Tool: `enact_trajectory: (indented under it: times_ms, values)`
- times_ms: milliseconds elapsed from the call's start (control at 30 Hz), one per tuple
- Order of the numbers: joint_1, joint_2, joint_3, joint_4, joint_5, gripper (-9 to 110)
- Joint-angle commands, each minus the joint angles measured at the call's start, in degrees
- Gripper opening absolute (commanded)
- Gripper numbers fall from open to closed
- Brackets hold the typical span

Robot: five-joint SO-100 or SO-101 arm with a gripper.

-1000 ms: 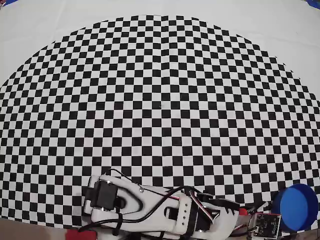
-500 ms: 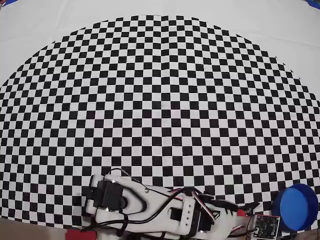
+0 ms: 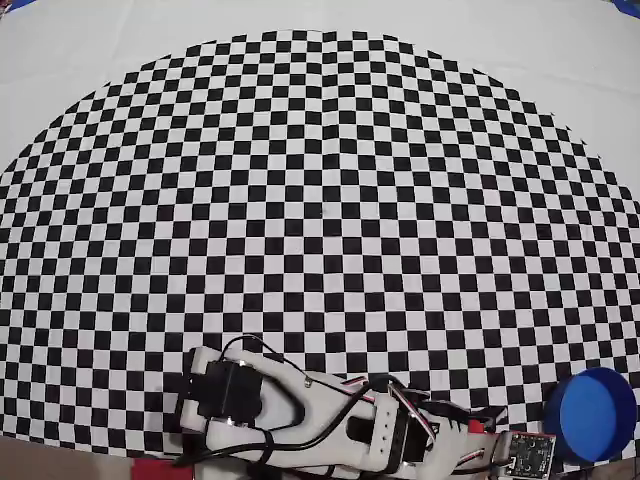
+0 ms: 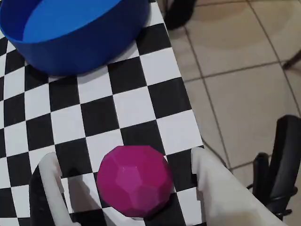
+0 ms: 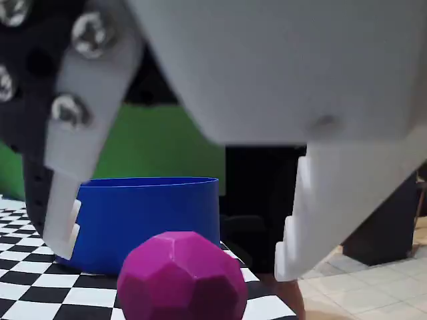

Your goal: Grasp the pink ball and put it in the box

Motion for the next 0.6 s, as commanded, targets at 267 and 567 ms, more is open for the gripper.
enact_trajectory:
  times_ms: [267,567]
  values:
    - [0.62,-3.96,0.09,-2.29,0.09,32]
    - [0.62,-6.59,0.09,-4.83,0.0,32]
